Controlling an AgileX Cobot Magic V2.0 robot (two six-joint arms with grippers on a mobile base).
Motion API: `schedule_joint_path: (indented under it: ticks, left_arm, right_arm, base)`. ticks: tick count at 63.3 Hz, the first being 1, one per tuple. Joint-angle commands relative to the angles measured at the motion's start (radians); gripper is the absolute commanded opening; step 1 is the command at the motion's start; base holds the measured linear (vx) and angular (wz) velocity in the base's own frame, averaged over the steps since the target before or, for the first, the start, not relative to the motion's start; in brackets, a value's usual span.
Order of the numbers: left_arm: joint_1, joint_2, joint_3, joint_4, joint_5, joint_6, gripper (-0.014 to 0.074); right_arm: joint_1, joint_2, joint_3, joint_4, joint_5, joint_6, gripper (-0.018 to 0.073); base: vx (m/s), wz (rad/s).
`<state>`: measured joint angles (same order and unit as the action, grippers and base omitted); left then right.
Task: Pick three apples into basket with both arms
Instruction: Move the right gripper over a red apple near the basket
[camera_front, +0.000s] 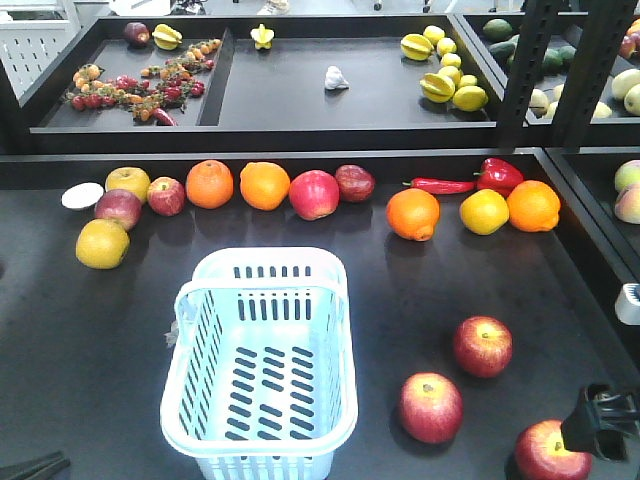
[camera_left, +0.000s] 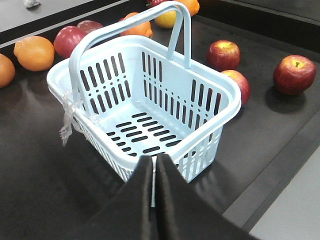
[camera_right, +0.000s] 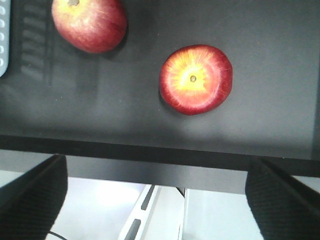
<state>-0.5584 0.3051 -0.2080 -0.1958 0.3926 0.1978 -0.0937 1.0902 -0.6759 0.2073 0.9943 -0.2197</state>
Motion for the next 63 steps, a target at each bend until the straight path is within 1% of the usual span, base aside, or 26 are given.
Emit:
schedule_joint_path:
  ticks: [1, 12, 23, 29, 33, 37, 42, 43, 51, 63]
  left_arm:
    - [-0.002, 0.007, -0.029, -0.015, -0.068, -0.008, -0.0006]
    - [-0.002, 0.007, -0.029, -0.015, -0.068, -0.008, -0.0006]
    - [-0.002, 0.007, -0.029, -0.015, -0.068, -0.008, -0.0006]
    - [-0.002, 0.007, -0.029, -0.015, -0.068, -0.008, -0.0006]
    - [-0.002, 0.007, -0.029, -0.015, -0.068, -0.008, -0.0006]
    - [-0.002, 0.007, -0.029, -0.015, -0.068, -0.008, -0.0006]
    - [-0.002, 0.007, -0.029, -0.015, -0.068, -0.008, -0.0006]
    - [-0.002, 0.007, -0.029, -0.015, -0.068, -0.008, -0.0006]
    - [-0.002, 0.007, -0.029, -0.015, -0.068, -0.008, -0.0006]
    - [-0.002, 0.007, -0.029, -0.015, -0.068, -0.008, -0.0006]
  right_arm:
    - [-0.003, 0.028, -0.032, 0.012, -0.034, -0.010, 0.0704]
    - [-0.003, 0.123, -0.046, 0.002, -0.050, -0.010, 0.0704]
    - [-0.002, 0.219, -0.126, -0.008, -0.023, -0.009, 0.0699]
    - [0.036, 0.257, -0.160, -0.043, -0.023, 0.001, 0.0698]
    - [0.087, 0.281, -0.172, -0.110, -0.038, 0.039, 0.0697]
    - [0.137, 0.301, -0.173, -0.194, -0.062, 0.116, 0.0694]
    - [0.180, 0.329, -0.172, -0.253, -0.081, 0.202, 0.0691]
    - [0.185, 0.335, -0.172, -0.259, -0.084, 0.220, 0.0690]
    - [0.192, 0.382, -0.172, -0.268, -0.099, 0.255, 0.0687]
    - [0.192, 0.444, -0.172, -0.266, -0.137, 0.256, 0.0685]
  base:
    - [0.00, 0.00]
    - [0.00, 0.00]
    - [0.00, 0.00]
    - [0.00, 0.00]
    - [0.00, 0.00]
    - [0.00, 0.00]
    - [0.00, 0.00]
    - [0.00, 0.00]
    - [0.00, 0.00]
    - [0.00, 0.00]
